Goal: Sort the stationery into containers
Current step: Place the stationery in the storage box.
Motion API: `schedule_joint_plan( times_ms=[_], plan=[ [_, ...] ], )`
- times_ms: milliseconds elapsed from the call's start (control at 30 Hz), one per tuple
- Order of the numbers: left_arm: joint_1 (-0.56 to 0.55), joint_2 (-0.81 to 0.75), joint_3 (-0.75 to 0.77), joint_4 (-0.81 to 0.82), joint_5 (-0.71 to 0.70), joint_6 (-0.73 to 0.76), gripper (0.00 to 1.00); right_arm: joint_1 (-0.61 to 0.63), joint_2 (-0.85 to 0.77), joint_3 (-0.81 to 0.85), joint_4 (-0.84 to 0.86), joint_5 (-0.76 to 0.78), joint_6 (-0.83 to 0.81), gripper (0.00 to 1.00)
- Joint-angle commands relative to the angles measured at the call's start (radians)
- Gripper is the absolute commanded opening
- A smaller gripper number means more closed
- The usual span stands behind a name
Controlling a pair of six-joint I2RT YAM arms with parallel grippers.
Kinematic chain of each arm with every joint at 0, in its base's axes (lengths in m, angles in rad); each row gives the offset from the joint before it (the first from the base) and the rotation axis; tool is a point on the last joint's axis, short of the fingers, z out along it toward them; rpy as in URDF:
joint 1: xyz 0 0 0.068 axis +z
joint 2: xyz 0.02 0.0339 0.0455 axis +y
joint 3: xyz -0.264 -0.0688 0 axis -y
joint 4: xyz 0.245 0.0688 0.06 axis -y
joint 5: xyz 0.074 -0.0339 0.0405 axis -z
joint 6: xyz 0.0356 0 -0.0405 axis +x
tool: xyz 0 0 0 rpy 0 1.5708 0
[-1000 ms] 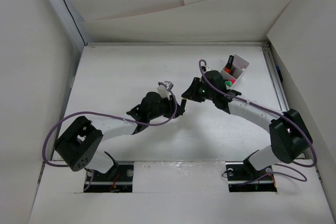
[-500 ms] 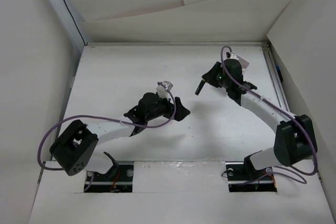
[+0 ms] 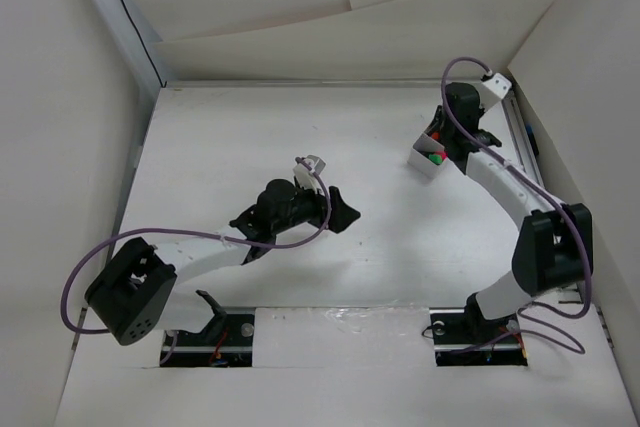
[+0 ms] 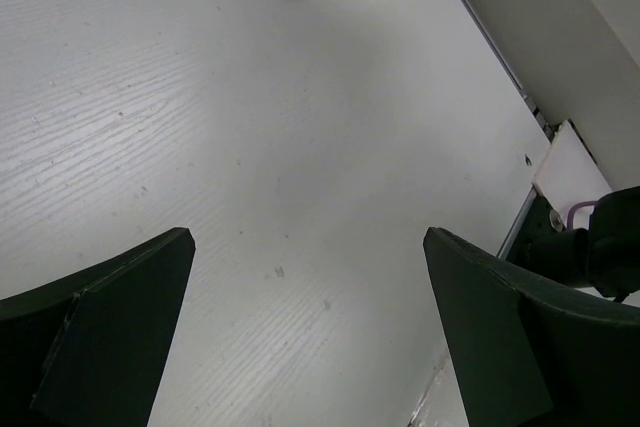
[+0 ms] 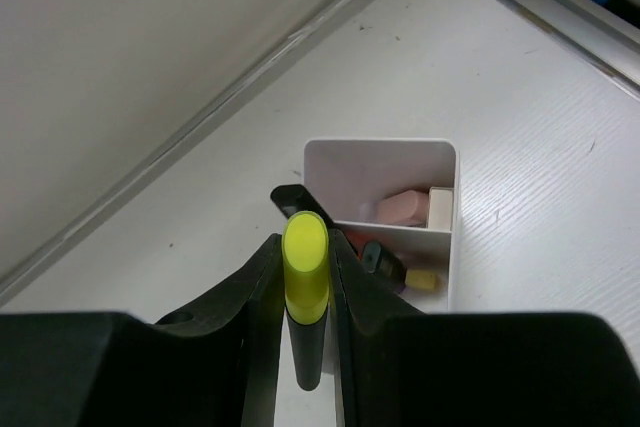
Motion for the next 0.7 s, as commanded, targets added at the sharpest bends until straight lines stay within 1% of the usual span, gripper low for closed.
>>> schedule_joint_plan(
  times_ms=[0,133,267,400,500,600,667],
  plan=[
    [-0.002,-0.039,-0.007,0.031,0.031,0.015,1.0,0.0,0.083,0.081,0.039,0.128,-0.039,0.01],
    [-0.002,-0.03,-0.007,0.04,0.05,0.006,1.0,0.0,0.132,0.121,0.039,0.173,-0.079,0.01],
    [0.007,-0.03,0.003,0.029,0.068,0.006,1.0,0.02,0.146,0.11,0.039,0.191,-0.079,0.01],
    [0.007,-0.03,-0.007,0.039,0.053,0.006,1.0,0.029,0.178,0.097,0.039,0.191,-0.079,0.01],
    [0.007,-0.03,-0.007,0.048,0.079,0.006,1.0,0.049,0.204,0.097,0.039,0.191,-0.079,0.02],
    [0.016,-0.039,-0.016,0.048,0.06,0.006,1.0,0.06,0.215,0.097,0.03,0.212,-0.07,0.02],
    [0.027,-0.039,-0.016,0.048,0.085,0.006,1.0,0.08,0.224,0.097,0.03,0.232,-0.069,0.04]
  ],
)
